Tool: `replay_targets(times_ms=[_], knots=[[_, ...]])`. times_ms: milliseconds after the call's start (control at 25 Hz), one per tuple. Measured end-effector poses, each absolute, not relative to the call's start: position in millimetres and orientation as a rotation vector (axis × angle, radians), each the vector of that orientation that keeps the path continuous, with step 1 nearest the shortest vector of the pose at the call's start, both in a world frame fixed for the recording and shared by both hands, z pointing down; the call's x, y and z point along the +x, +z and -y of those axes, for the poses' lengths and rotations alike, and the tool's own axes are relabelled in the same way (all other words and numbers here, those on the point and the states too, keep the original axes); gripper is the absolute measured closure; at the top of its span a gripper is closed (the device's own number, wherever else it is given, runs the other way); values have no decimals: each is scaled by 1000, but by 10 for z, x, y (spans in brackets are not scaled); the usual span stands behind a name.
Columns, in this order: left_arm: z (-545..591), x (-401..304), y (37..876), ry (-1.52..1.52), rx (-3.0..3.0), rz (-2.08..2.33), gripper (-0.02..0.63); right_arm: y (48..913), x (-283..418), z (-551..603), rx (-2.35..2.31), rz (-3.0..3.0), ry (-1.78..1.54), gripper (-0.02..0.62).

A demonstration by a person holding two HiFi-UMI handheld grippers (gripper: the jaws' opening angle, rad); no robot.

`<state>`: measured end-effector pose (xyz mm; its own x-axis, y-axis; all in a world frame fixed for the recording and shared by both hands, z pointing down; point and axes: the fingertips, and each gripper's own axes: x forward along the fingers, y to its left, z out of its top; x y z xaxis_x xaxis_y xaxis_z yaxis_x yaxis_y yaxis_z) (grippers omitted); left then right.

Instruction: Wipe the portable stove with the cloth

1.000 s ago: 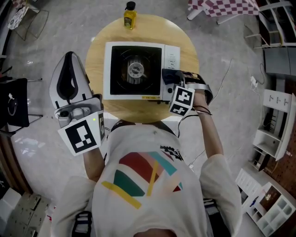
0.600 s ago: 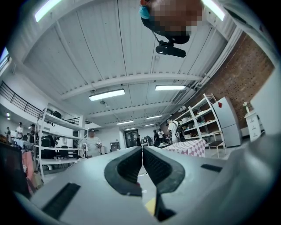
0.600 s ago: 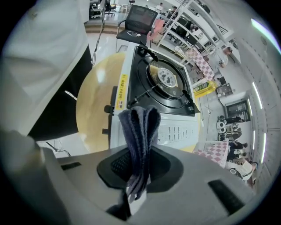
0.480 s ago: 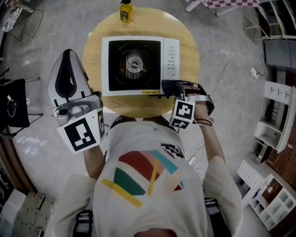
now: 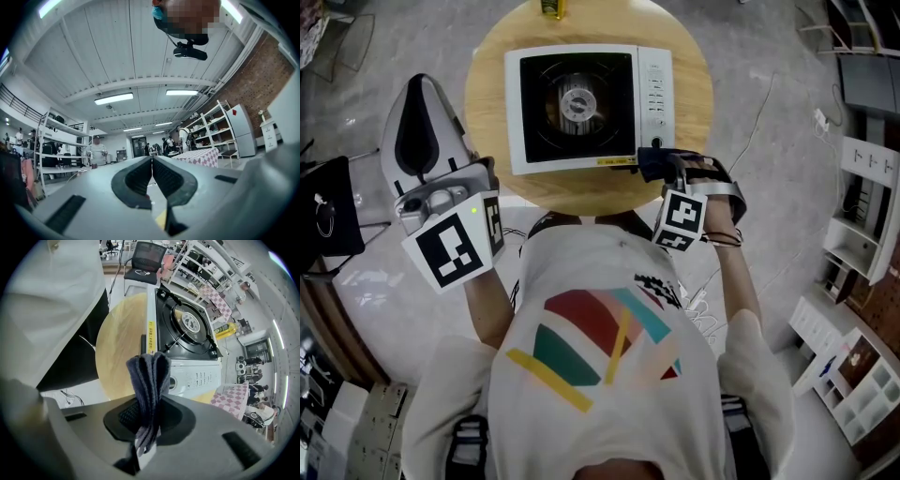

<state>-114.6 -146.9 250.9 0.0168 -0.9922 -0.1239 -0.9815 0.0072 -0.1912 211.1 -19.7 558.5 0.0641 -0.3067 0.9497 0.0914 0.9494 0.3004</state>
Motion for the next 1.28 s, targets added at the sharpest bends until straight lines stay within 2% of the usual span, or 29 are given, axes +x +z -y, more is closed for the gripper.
replay_targets(times_ms=[320, 600, 1000, 1280], knots=[[1568, -1223, 2642, -107, -2115, -2021, 598, 5498, 2066, 127, 201, 1481, -260, 562], [1430, -1442, 2751, -143, -2061, -2078, 600, 4824, 882, -29, 260, 1916, 51, 563], [815, -1553, 2561, -171, -1955, -2122, 600, 5037, -567, -203, 191, 2008, -257, 562], [449, -1797, 2577, -235, -1864, -2187, 599, 5199, -957, -209, 170, 1939, -500, 563]])
